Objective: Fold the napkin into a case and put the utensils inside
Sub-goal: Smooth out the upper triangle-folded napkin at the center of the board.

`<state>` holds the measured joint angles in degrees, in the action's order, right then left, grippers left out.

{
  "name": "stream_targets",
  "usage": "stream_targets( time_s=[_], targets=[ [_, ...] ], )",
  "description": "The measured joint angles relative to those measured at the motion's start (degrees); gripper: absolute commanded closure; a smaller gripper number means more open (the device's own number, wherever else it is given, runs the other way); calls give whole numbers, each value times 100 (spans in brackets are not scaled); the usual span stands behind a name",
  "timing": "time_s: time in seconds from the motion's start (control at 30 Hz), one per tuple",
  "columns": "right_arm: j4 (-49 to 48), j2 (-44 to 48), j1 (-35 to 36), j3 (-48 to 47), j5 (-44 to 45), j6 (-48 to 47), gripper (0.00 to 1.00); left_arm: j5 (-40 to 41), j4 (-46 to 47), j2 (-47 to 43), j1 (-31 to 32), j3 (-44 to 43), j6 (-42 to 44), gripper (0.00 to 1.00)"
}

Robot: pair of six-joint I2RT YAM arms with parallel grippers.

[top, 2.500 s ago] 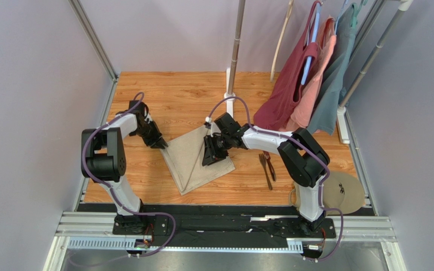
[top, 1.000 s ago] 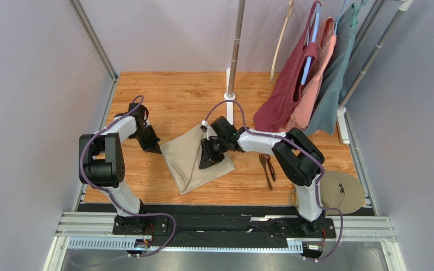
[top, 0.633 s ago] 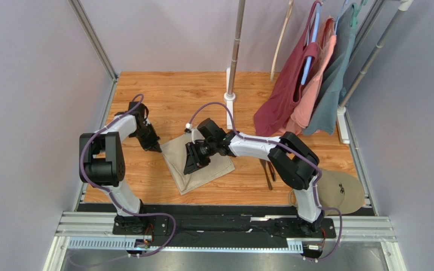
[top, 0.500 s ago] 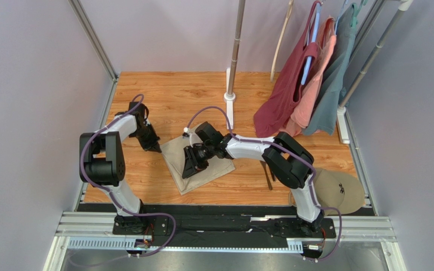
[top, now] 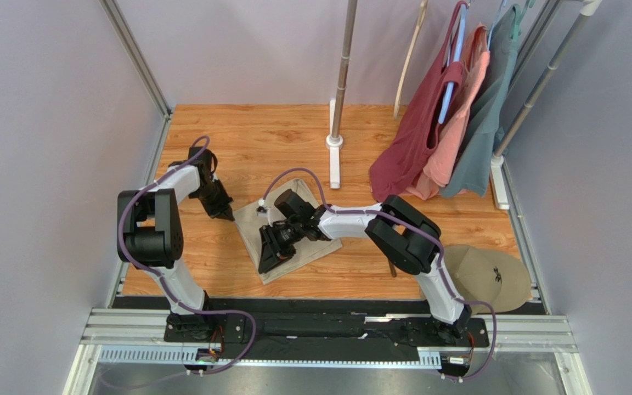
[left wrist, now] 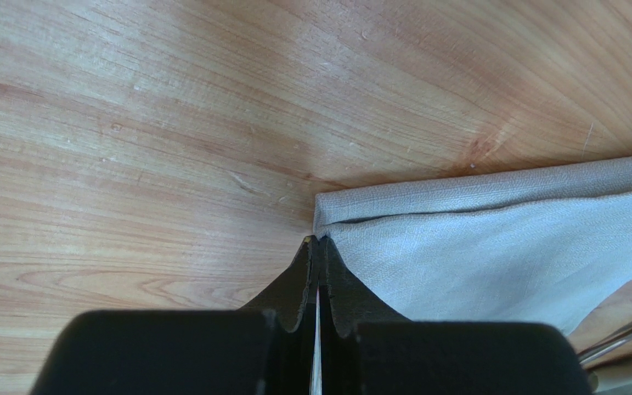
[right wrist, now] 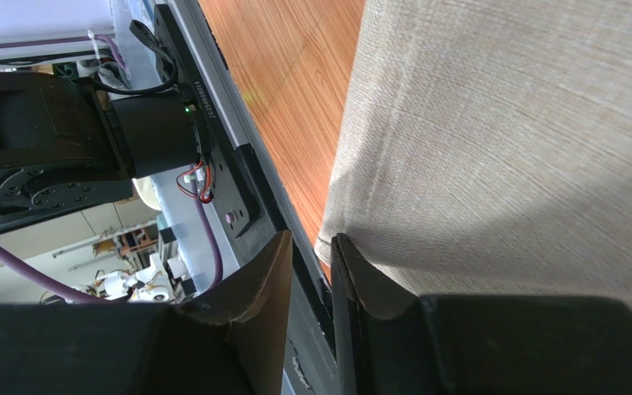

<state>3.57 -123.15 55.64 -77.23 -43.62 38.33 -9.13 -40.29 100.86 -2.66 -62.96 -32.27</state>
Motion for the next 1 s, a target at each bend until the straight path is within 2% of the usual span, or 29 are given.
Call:
stream_targets(
  time_s=[0.27, 0.37, 0.4, 0.57, 0.73, 0.77, 0.87, 1.0],
  targets=[
    [-271, -264, 98, -192, -83, 273, 73, 4, 90, 0, 0, -90, -61, 100],
    [-369, -313, 103, -214, -142, 365, 73, 2, 98, 0, 0, -142, -63, 84],
    [-361, -313, 103, -214, -149, 380, 73, 4, 98, 0, 2, -160, -57, 76],
    [-271, -203, 68, -205, -144, 345, 72, 153, 70, -74, 72, -173, -31, 68],
    [-162, 275, -72, -87, -136, 264, 72, 402, -127, -511, 197, -173, 31, 69],
    [-160, 372, -125, -72, -133, 240, 72, 446, -170, -632, 243, -170, 35, 77],
    [-175, 455, -229, -70, -125, 214, 72, 461, -216, -997, 409, -144, 26, 87],
    [-164, 413, -317, -37, -96, 219, 73, 164, -142, -1202, 776, 4, -70, 93]
  ],
)
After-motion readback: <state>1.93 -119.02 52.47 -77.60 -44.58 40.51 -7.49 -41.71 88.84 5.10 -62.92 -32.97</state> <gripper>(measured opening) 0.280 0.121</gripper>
